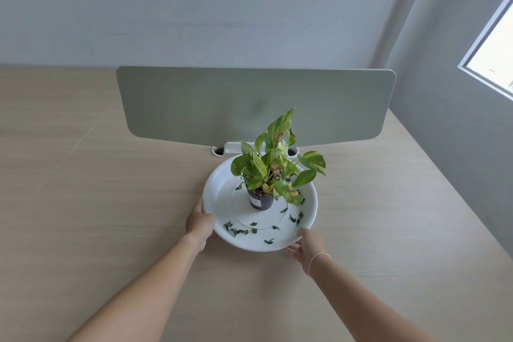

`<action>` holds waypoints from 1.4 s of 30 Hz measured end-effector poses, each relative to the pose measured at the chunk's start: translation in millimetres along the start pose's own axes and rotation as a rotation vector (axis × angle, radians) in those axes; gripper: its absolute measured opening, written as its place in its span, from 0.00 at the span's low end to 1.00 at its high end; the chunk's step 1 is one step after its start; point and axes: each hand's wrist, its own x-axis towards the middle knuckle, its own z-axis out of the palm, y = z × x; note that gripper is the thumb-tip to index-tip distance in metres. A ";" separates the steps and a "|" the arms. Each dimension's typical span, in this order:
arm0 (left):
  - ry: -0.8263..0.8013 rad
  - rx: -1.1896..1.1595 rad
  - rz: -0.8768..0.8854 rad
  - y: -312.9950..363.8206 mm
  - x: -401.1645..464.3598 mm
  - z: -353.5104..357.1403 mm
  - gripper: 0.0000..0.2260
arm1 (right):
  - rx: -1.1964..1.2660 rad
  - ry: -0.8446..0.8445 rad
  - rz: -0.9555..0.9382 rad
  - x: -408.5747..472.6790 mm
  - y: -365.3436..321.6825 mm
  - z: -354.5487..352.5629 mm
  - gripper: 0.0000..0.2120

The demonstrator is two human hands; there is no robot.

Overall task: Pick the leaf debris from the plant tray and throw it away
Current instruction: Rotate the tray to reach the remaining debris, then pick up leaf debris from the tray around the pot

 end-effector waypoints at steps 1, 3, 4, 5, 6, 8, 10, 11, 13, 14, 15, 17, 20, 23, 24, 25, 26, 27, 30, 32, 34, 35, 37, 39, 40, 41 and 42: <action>0.005 0.037 0.017 0.7 -1.1 -0.5 0.29 | -0.001 0.002 -0.004 1.2 1.3 -0.5 0.19; 0.024 0.097 0.050 2.2 -2.0 -1.4 0.28 | 0.003 -0.005 0.002 3.9 3.6 -2.0 0.17; 0.034 0.135 0.067 2.8 -2.7 -1.9 0.28 | -0.003 -0.015 0.009 4.4 5.2 -2.2 0.15; 0.041 0.183 0.083 3.8 -3.9 -1.7 0.28 | -0.029 -0.020 0.015 4.5 7.8 -2.7 0.13; 0.042 0.233 0.098 5.2 -5.4 -1.4 0.28 | -0.071 -0.025 0.018 3.3 10.3 -2.6 0.11; 0.039 0.299 0.127 8.2 -8.7 -1.1 0.27 | -0.169 -0.026 0.005 0.2 14.5 -2.5 0.06; 0.048 0.340 0.143 10.6 -11.8 -1.0 0.25 | -0.225 -0.028 -0.024 -0.7 16.2 -3.1 0.05; 0.052 0.359 0.151 10.9 -12.8 -1.3 0.24 | -0.245 -0.032 -0.036 -1.6 15.7 -3.9 0.05; 0.051 0.393 0.163 10.2 -13.1 -2.2 0.23 | -0.327 -0.031 -0.067 -3.0 14.0 -7.0 0.05; 0.050 0.411 0.168 9.8 -13.1 -2.8 0.23 | -0.387 -0.020 -0.090 -2.9 12.8 -8.6 0.06; 0.053 0.431 0.177 9.2 -12.6 -3.4 0.23 | -0.457 0.000 -0.118 -3.4 11.5 -10.5 0.07; 0.067 0.497 0.197 7.5 -10.1 -4.5 0.23 | -0.599 0.049 -0.198 -3.7 8.4 -14.0 0.10; 0.105 0.649 0.237 3.4 -4.3 -4.8 0.25 | -0.838 0.136 -0.372 -4.4 0.8 -17.0 0.12; 0.113 0.843 0.355 0.8 -2.4 -1.0 0.24 | -0.985 0.190 -0.513 -3.8 -10.1 -18.0 0.15; 0.097 0.903 0.390 0.2 -1.6 0.5 0.23 | -1.030 0.195 -0.563 -2.7 -13.8 -17.4 0.14; 0.073 0.952 0.410 0.2 -1.4 1.7 0.23 | -1.080 0.195 -0.601 -2.7 -17.2 -16.0 0.11; 0.049 1.000 0.421 0.3 -0.9 2.8 0.22 | -1.143 0.191 -0.640 -3.1 -20.8 -13.7 0.10; 0.031 1.056 0.434 0.4 -0.3 3.5 0.22 | -1.212 0.182 -0.675 -2.9 -23.7 -12.0 0.09; -0.006 1.212 0.499 0.0 1.4 6.2 0.18 | -1.381 0.151 -0.800 2.8 -29.3 -8.5 0.10; -0.040 1.273 0.505 0.0 2.4 8.4 0.17 | -1.501 0.113 -0.846 6.4 -31.9 -5.9 0.12; -0.088 1.338 0.485 1.3 3.2 11.1 0.15 | -1.622 0.075 -0.846 10.9 -33.4 -3.9 0.14; -0.110 1.372 0.475 2.0 3.3 12.5 0.14 | -1.670 0.061 -0.839 12.4 -34.5 -2.4 0.15; -0.148 1.437 0.470 2.5 3.8 14.8 0.14 | -1.744 0.035 -0.835 13.8 -36.4 0.8 0.16; -0.180 1.462 0.457 1.6 6.3 17.7 0.14 | -1.813 0.014 -0.822 16.3 -37.6 4.4 0.17; -0.190 1.463 0.455 1.1 7.0 19.1 0.15 | -1.847 0.008 -0.817 17.2 -38.0 6.5 0.17; -0.195 1.455 0.454 0.6 6.9 20.5 0.15 | -1.883 0.004 -0.813 16.8 -38.5 8.4 0.17; -0.198 1.443 0.456 0.0 7.4 22.3 0.16 | -1.911 0.002 -0.808 17.2 -38.7 10.0 0.17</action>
